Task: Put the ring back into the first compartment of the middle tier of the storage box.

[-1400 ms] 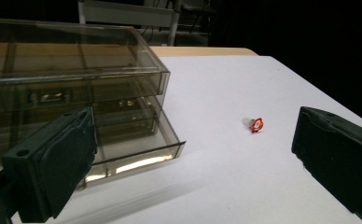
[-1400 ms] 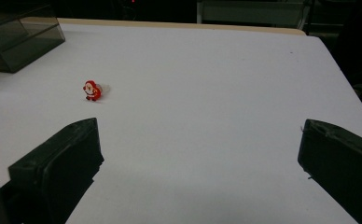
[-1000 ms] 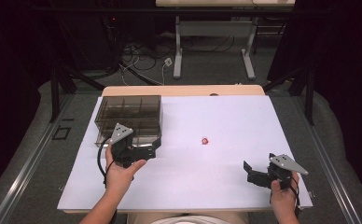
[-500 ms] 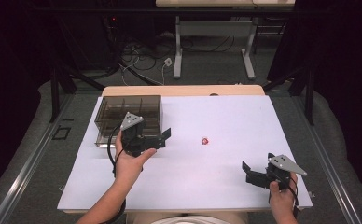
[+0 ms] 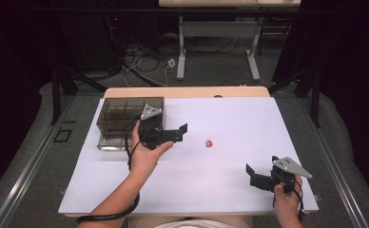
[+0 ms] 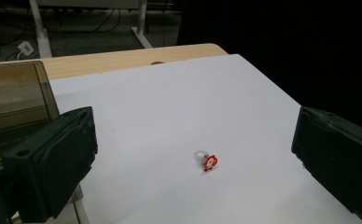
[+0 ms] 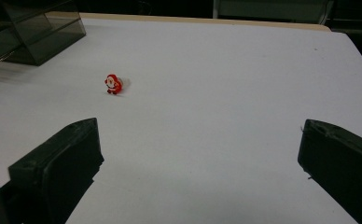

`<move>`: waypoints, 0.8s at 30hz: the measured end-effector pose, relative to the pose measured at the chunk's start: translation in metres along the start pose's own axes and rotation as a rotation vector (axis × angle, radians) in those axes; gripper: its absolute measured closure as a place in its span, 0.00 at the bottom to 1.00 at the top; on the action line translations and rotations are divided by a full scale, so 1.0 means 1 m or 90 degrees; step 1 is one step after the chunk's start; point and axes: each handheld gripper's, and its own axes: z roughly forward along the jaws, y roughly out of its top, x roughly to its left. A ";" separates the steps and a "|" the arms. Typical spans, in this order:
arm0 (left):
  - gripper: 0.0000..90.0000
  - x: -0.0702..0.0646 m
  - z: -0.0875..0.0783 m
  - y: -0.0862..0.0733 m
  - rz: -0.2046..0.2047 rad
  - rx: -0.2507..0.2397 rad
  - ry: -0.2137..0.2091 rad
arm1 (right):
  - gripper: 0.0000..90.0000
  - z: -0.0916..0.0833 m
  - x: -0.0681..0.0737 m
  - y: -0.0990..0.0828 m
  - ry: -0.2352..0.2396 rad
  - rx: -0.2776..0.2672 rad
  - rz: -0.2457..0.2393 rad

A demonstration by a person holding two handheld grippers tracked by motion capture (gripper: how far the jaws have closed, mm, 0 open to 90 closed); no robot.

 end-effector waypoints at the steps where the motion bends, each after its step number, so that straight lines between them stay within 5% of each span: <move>1: 0.00 0.000 0.000 0.000 0.000 0.000 0.000 | 0.00 0.000 0.000 0.000 0.000 0.000 0.000; 17: 0.00 -0.005 0.036 0.003 -0.027 0.020 -0.011 | 0.00 0.001 -0.002 0.000 0.003 -0.001 0.016; 24: 0.00 -0.011 0.050 0.002 -0.003 0.038 0.002 | 0.00 0.003 -0.004 -0.001 0.004 0.012 0.020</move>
